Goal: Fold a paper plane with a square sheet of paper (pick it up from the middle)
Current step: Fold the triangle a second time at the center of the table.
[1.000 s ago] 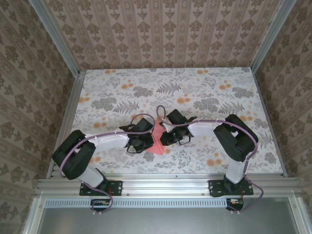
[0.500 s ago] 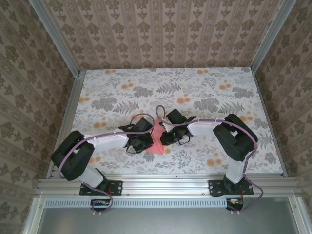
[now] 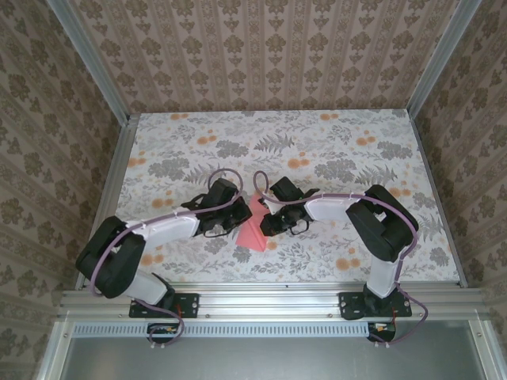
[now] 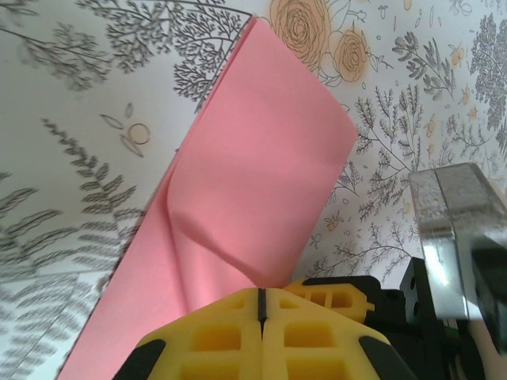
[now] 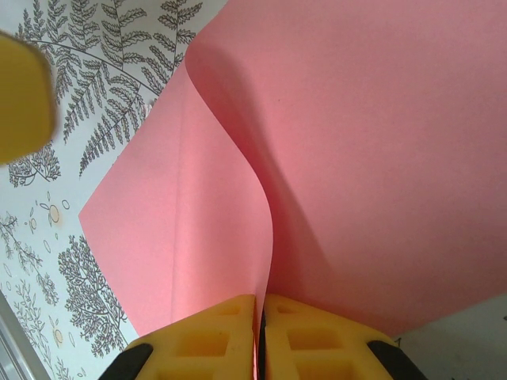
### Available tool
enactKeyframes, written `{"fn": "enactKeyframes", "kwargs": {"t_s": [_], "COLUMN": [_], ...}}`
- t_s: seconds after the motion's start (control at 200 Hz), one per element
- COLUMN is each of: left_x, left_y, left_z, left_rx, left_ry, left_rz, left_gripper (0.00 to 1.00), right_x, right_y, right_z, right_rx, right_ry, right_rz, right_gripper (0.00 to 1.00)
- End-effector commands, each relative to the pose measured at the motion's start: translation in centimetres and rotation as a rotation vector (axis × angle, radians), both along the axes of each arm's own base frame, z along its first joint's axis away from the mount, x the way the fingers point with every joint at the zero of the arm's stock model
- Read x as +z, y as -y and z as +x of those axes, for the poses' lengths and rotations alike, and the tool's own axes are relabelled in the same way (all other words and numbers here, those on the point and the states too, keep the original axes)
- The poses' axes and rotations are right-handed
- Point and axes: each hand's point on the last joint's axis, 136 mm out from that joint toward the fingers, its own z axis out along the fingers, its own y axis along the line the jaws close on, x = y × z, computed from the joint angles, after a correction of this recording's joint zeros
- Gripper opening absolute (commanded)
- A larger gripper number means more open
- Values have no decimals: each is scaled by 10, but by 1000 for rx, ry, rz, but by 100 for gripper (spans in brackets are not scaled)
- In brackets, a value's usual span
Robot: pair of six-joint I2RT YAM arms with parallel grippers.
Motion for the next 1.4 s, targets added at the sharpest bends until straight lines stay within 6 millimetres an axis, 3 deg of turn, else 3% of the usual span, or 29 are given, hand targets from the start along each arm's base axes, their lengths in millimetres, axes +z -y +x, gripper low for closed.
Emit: {"fn": "enactKeyframes", "kwargs": {"t_s": [0.0,0.18,0.435,0.735,0.875,1.13,1.265,1.395], "left_x": [-1,-10,-38,-78,-73,-29,-27,-41], "left_y": [12,18,10,-17,-14,-9,-17,-20], "left_z": [4,9,8,-8,-6,3,5,3], "left_rx": [-33,-36,-13,21,14,-2,4,6], "left_ry": [17,3,-39,-116,-106,-16,6,-23], "left_rz": [-63,-60,-15,119,108,65,89,115], "left_gripper": [4,4,4,4,4,5,5,5], "right_x": [-22,-24,-26,-31,-30,-30,-29,-30], "right_y": [14,14,15,14,15,15,13,13], "right_z": [-9,-10,-11,-11,-10,-10,-9,-8], "right_rx": [-13,-14,-15,-20,-21,-25,-26,-26], "right_ry": [-43,-47,-52,-60,-59,-58,-55,-59], "right_rz": [-89,-86,-87,-92,-93,-98,-93,-95], "right_gripper": [12,12,12,12,12,12,12,12]}}
